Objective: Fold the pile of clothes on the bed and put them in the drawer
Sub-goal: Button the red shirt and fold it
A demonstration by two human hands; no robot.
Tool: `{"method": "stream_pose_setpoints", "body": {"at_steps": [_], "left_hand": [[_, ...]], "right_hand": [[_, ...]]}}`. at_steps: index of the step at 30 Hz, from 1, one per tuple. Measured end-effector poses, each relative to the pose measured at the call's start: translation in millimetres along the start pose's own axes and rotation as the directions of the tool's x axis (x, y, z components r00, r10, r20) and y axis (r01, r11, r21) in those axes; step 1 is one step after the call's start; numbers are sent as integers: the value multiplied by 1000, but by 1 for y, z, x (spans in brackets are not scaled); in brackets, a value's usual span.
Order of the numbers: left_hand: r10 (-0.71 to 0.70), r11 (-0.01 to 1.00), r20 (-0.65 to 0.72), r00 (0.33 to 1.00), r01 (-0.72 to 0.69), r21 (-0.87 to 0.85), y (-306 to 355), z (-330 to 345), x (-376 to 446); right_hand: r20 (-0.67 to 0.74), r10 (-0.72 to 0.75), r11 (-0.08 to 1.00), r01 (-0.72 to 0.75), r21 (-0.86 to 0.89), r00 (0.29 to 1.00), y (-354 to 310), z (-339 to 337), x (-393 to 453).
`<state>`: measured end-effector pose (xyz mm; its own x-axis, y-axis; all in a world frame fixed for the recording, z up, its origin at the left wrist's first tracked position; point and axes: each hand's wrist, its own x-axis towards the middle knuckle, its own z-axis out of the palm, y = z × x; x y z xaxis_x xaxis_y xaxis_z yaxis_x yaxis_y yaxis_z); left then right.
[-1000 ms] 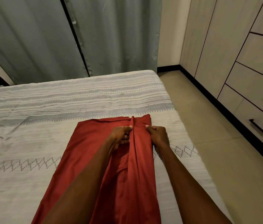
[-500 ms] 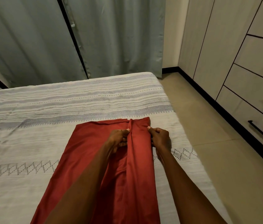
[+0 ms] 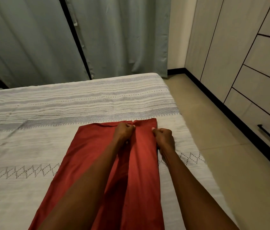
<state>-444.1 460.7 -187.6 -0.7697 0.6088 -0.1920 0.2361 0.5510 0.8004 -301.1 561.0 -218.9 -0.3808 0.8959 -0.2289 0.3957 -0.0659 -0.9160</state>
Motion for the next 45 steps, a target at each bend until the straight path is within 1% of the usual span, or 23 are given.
{"method": "stream_pose_setpoints", "body": {"at_steps": [1,3,5,7,9,12,15,16,18,20,22,23,26,28,31,32,34,36,38,40,42,44,45], "left_hand": [[46,996,-44,998,-42,83,0,2,3],[104,979,-100,990,-84,186,-5,10,4],[112,970,-134,985,-78,232,-11,16,2],[106,973,-135,985,-75,220,-9,16,-1],[58,980,-92,994,-39,196,3,8,-11],[-48,974,22,999,42,222,16,-5,-27],[-208,968,154,966,181,174,8,-11,-49],[-252,964,188,949,228,137,4,-14,-61],[-293,956,231,928,278,96,-2,-18,-85],[-293,956,255,922,278,94,-7,-19,-102],[-263,964,215,941,248,94,-11,-19,-110],[-250,968,186,950,242,66,-12,-18,-111],[-274,957,117,955,282,-59,-16,-10,-110],[-321,936,109,941,333,-115,-18,-5,-109],[-341,919,116,933,357,-168,-22,-3,-106],[-343,917,119,932,360,-172,-24,-2,-103],[-336,923,100,937,348,-163,-26,0,-102],[-303,938,84,949,312,-148,-25,2,-105],[-285,945,96,954,296,-141,-22,-1,-109],[-307,937,164,937,328,-118,-16,-9,-115],[-338,932,242,909,359,-48,-13,-18,-120],[-337,941,250,908,336,46,-15,-22,-123],[-321,947,232,918,310,82,-15,-23,-125]], "right_hand": [[-12,-14,1000,13,-17,1000,2,2,3],[-43,-27,998,25,-51,999,3,5,5],[-70,-27,998,23,-56,997,3,7,3],[-68,-21,998,17,-61,997,-1,5,0],[-26,0,999,-1,-32,1000,-4,2,-4],[91,92,992,-99,76,992,3,-4,-3],[185,163,954,-203,222,969,1,-19,-26],[204,185,946,-230,227,961,-3,-26,-42],[230,201,953,-245,180,952,2,-34,-63],[226,201,973,-221,66,953,5,-39,-79],[212,210,977,-210,-21,954,6,-39,-87],[196,205,979,-203,-29,959,5,-38,-89],[182,176,984,-180,3,967,7,-37,-92],[168,176,981,-188,55,970,11,-36,-93],[170,205,966,-227,124,964,25,-34,-85],[154,197,971,-214,104,968,32,-31,-81],[97,154,988,-155,-1,983,40,-28,-81],[50,106,990,-100,-96,993,34,-31,-91],[38,121,983,-115,-142,992,24,-37,-100],[89,157,982,-147,-118,983,19,-44,-105],[189,196,980,-184,-78,962,16,-49,-112],[281,221,975,-217,-45,934,15,-54,-118],[299,221,975,-221,-35,928,15,-55,-119]]}}
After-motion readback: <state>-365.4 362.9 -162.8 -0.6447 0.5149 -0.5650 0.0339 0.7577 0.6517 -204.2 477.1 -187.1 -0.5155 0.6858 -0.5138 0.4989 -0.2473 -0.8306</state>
